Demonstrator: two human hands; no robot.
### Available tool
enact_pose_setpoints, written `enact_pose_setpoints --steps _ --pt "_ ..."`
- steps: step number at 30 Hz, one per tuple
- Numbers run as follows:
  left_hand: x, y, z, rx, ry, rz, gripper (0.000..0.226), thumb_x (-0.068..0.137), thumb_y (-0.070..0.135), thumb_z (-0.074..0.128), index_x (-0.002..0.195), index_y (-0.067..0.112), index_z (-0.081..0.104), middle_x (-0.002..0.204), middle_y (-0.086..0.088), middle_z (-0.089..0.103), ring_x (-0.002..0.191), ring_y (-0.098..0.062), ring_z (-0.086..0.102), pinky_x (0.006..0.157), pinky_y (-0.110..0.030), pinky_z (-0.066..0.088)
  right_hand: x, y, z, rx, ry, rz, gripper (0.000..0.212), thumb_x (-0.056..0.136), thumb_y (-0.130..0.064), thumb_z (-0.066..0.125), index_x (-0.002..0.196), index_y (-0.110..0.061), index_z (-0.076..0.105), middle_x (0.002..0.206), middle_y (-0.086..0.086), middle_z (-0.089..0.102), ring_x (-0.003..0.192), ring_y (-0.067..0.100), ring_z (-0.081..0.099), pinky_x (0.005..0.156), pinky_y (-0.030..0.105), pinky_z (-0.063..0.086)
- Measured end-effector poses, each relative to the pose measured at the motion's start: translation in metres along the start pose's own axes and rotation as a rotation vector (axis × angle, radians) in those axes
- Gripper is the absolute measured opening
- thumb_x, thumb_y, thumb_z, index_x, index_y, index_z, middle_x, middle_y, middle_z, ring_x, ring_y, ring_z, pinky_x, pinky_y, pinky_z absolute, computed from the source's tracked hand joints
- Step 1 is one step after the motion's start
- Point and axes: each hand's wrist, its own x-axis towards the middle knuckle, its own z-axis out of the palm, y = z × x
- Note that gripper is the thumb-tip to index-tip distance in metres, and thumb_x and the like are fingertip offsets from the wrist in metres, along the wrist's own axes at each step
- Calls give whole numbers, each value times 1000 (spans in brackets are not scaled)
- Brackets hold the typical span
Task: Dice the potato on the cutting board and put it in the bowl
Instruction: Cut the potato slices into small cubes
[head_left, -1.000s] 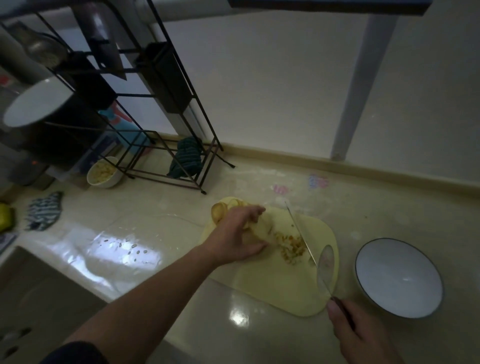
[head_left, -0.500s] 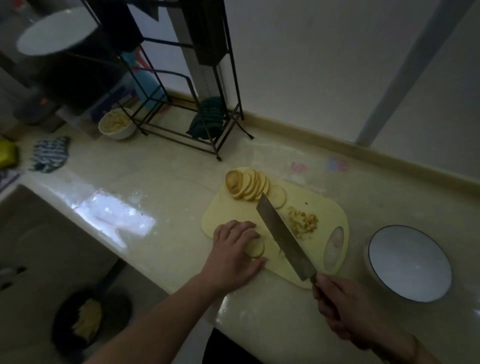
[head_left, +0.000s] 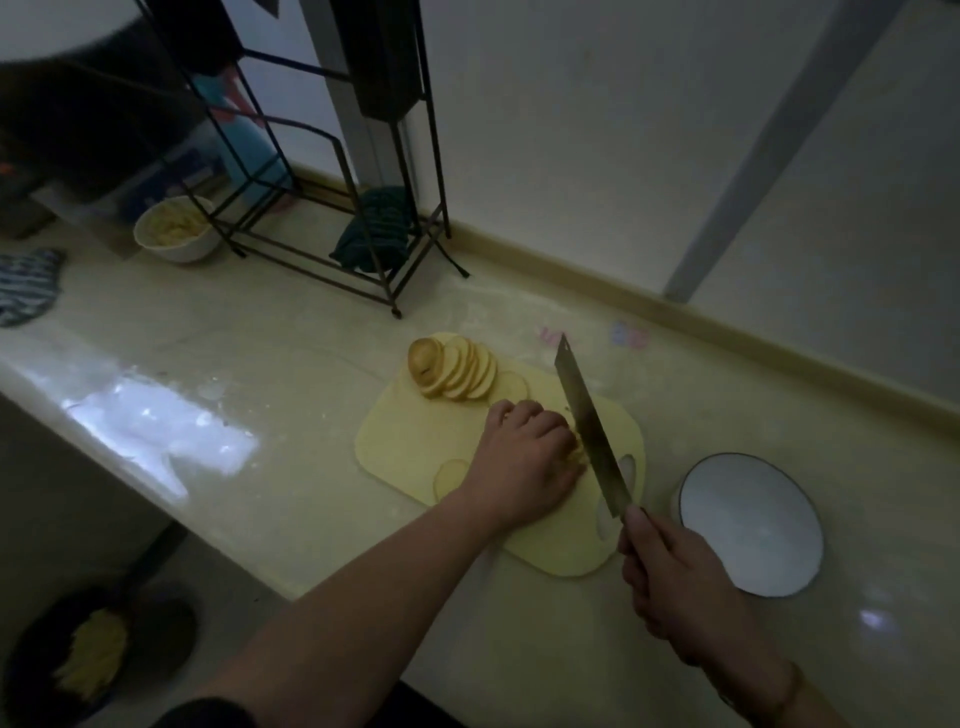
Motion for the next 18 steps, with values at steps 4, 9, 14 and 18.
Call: enact_pose_setpoints --steps 4,9,14,18 --pt "7 1 2 -21 -8 55 29 82 41 70 101 20 70 106 6 68 106 -22 56 91 -41 33 4 -2 -2 -10 -11 -26 39 97 -40 43 76 -8 49 55 2 34 42 11 28 41 21 25" --pt "9 0 2 -27 22 13 25 84 37 69 101 18 68 102 2 66 100 -24 56 89 -42 36 8 0 -4 -31 -18 -36 40 97 -40 43 74 -8 49 52 -1 36 40 10 29 43 22 25" --pt "9 0 1 -61 8 13 28 84 38 68 104 19 68 112 3 65 109 -23 54 92 -43 36 7 0 -5 -28 -38 -33 40 97 -42 43 73 -10 49 52 -1 34 40 10 27 43 22 24" --pt "9 -1 2 -81 -3 3 24 87 35 59 101 18 69 104 3 66 106 -23 54 89 -40 33 4 -1 -5 20 -55 10 40 97 -41 43 75 -9 49 53 1 33 40 11 24 42 20 22"
